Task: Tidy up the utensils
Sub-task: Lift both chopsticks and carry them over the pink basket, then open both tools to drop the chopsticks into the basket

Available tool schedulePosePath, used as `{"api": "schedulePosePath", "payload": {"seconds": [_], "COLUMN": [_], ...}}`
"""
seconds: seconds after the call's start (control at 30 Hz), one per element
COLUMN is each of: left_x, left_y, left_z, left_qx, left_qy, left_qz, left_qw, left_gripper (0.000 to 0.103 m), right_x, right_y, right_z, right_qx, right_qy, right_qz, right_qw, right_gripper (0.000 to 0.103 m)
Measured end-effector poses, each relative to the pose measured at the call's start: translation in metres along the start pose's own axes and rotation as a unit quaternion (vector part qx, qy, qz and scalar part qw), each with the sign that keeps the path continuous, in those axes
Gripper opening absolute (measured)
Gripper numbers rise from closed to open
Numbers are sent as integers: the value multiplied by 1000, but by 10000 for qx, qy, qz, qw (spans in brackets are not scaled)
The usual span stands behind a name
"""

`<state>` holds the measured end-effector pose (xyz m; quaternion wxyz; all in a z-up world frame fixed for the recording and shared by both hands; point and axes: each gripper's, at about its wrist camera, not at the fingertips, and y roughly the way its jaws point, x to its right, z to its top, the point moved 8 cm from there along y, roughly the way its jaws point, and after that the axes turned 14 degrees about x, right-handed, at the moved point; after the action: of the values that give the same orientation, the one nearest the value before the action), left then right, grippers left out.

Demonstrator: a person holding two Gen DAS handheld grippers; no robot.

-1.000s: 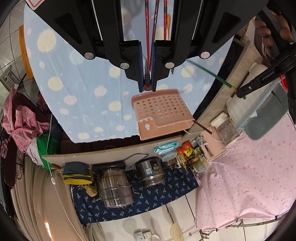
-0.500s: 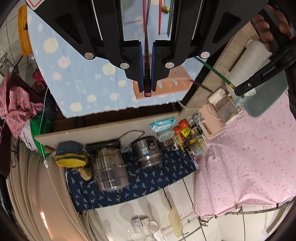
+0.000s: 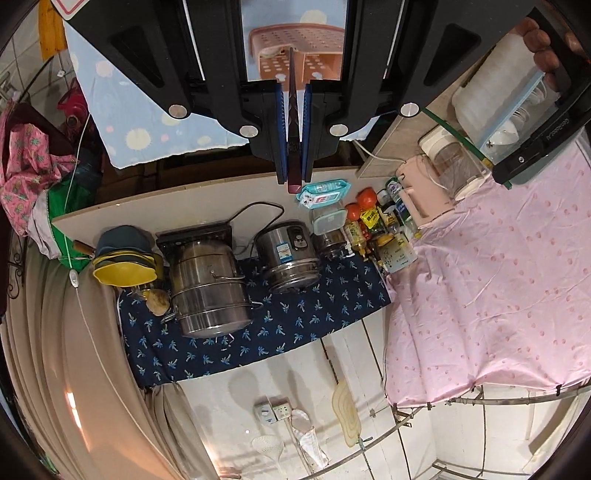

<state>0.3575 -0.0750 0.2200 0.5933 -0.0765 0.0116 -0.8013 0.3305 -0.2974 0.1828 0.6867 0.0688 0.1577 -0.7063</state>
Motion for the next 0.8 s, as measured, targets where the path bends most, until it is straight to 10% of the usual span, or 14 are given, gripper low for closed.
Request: {"api": "schedulePosePath", "payload": {"seconds": [0.67,0.73,0.8], "left_x": [-45,-48,-51], "left_y": [56,56,54], "left_z": [-89,-93,-93], "left_qx": [-980,-1017,-1004], "left_qy": [-226,-223,-233], "left_qz": [403,530,659], "left_qw": [9941,9932,9925], "left_gripper": [8,17,51], "right_x": [7,5,4], "right_y": [82,81,79], "right_z": [-84,-86,-85], "right_qx": [-937,-928,-861], "right_qy": [-220,-246,-284], "right_qz": [-201,-188,-233], "right_qw": [9952,9952,9956], "right_gripper": [9,13,30]}}
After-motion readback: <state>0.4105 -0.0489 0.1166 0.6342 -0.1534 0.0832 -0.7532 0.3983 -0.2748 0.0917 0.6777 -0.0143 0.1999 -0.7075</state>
